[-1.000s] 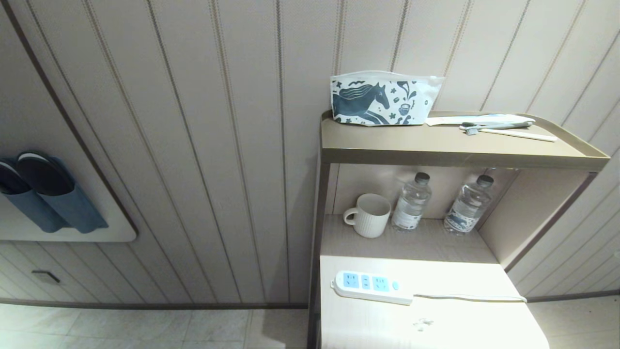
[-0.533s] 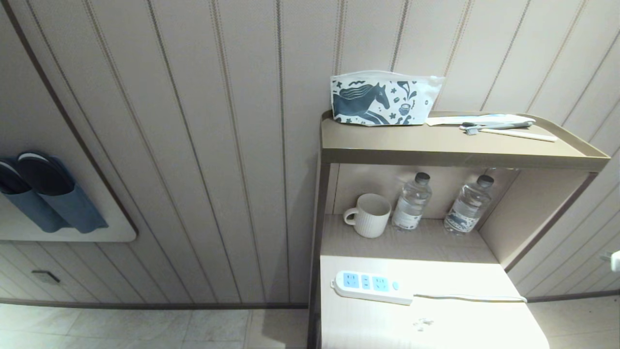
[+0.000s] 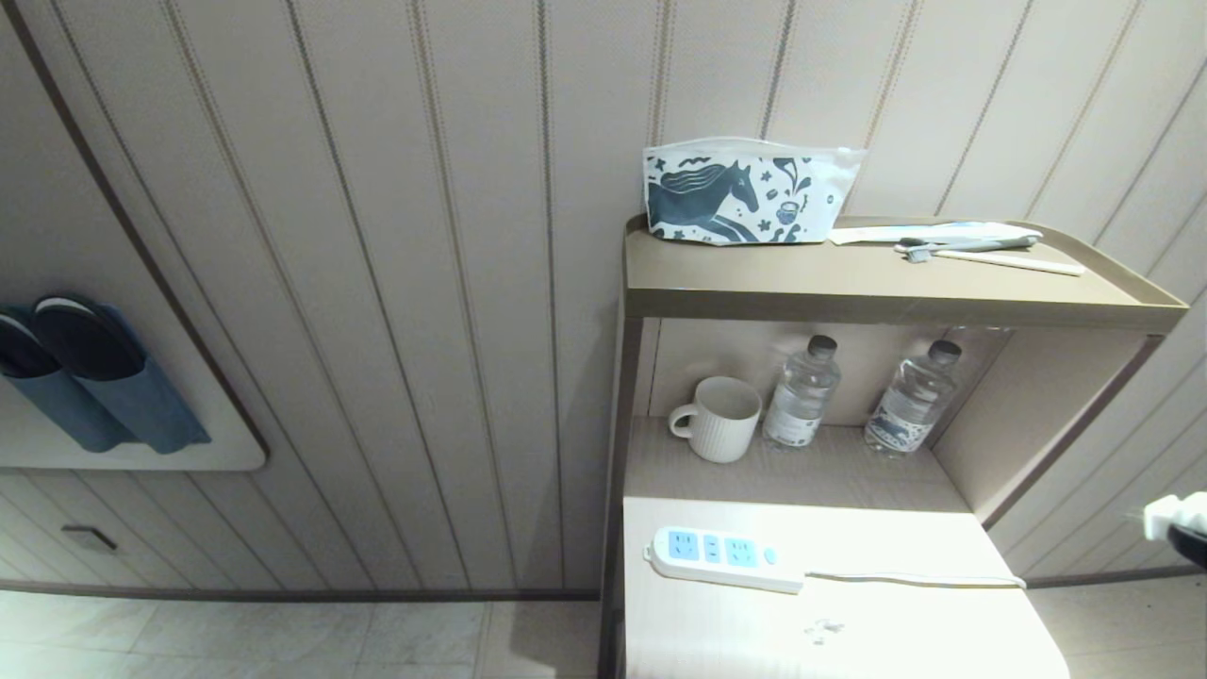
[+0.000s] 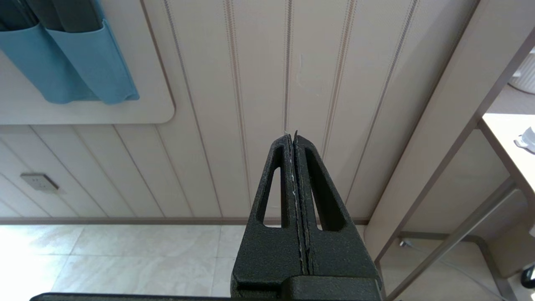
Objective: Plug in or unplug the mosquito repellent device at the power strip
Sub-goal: Place the mosquito repellent liquid on the table
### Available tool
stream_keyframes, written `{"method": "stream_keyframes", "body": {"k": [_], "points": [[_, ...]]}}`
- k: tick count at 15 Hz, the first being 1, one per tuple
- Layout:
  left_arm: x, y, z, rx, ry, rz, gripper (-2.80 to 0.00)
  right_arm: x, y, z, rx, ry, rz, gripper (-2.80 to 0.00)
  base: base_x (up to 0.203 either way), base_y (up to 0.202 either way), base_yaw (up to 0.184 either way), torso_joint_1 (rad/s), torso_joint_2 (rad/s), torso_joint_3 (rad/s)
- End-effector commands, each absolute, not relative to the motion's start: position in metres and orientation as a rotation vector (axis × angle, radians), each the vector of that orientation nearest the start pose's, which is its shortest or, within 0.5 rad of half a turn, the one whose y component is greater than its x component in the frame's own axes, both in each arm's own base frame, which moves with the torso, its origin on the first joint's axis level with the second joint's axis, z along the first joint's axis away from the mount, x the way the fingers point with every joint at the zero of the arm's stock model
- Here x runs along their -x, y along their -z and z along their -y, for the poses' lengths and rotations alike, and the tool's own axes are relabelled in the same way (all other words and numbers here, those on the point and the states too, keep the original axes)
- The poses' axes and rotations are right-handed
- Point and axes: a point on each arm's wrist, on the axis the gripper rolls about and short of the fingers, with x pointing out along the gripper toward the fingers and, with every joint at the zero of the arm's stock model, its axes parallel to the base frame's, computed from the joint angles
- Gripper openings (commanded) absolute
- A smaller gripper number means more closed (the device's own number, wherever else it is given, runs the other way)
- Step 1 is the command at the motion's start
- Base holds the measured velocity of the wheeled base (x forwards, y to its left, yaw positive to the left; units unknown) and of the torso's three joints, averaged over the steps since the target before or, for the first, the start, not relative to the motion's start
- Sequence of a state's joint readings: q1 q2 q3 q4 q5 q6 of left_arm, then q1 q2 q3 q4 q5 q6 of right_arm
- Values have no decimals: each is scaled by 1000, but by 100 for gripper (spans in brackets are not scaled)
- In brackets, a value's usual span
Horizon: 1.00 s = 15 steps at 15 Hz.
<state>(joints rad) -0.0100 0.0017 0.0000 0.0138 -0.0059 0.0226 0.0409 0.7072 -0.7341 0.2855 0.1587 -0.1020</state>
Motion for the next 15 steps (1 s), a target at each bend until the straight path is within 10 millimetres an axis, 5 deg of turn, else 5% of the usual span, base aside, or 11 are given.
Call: {"method": "stream_keyframes", "body": {"k": [1,10,15], "points": [[23,-74,0,-23,17,-17,-280,-46,-246,-6,85,-217,-267,-280,0,0,0,0,0,0],[23,-74,0,-23,16,-17,-280,-39,-245,-5,91,-213,-245,-280,0,0,0,0,0,0],[23,-74,0,-23,17,-17,-280,-37,-242,-5,92,-214,-247,-280,0,0,0,-159,363,192]]}}
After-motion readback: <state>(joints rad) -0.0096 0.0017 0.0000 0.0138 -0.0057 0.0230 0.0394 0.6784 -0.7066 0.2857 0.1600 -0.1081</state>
